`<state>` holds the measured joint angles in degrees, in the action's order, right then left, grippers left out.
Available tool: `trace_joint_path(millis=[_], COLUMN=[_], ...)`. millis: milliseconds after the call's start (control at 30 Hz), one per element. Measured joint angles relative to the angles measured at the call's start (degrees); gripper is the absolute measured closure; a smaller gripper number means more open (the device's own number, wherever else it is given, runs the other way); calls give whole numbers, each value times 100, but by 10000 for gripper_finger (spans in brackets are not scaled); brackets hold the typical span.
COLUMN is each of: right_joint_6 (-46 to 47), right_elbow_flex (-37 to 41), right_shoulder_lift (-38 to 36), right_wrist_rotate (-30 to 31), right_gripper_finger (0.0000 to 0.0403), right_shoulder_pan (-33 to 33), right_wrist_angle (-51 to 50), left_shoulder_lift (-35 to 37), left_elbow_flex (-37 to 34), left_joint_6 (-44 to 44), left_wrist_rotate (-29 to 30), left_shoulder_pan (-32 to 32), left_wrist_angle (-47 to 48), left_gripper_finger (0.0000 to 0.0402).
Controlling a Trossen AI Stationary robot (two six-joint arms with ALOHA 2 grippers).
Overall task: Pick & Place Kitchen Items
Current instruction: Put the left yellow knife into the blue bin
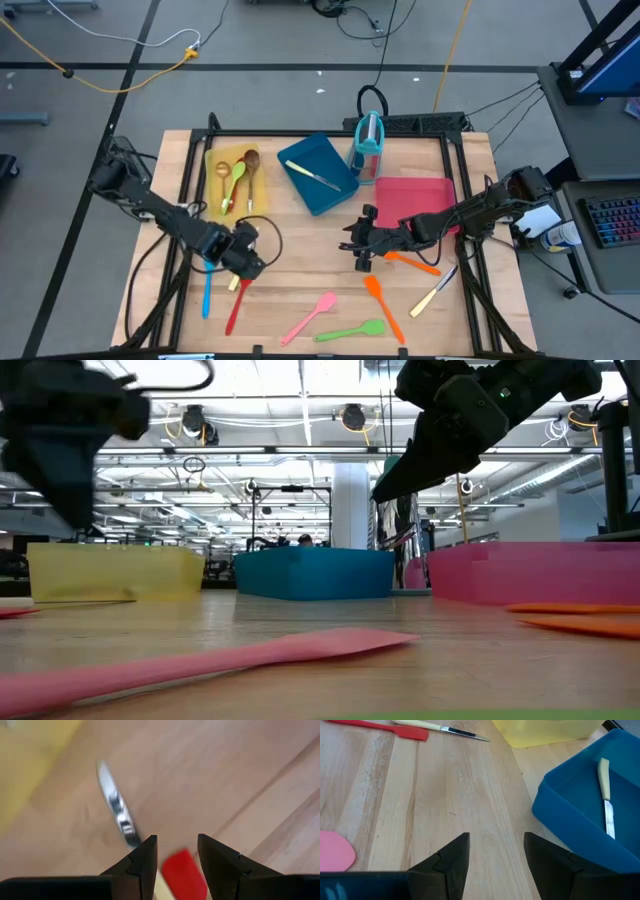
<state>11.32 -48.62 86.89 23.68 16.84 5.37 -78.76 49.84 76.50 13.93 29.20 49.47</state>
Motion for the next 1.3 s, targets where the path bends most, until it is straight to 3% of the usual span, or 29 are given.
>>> trace_joint_path(millis=[600, 867, 1300], right_joint_6=[-1, -1, -1], right_elbow_flex=[0, 0, 0], right_shoulder_lift=[0, 0, 0], right_wrist_rotate=[-1, -2, 0], right_gripper_finger=[222, 222, 222], right_shoulder_pan=[2, 2, 2], right_wrist_angle=[2, 2, 4], left_shoulder_lift=[0, 0, 1], left_elbow_flex=[-934, -1231, -1701], left_joint_6=[2505, 2588, 2661], left_wrist_rotate=[-150, 310, 325], left_shoulder_pan=[976, 1177, 1171], left_wrist_angle=[-83, -1040, -1517], left_gripper_finger=[259, 259, 259])
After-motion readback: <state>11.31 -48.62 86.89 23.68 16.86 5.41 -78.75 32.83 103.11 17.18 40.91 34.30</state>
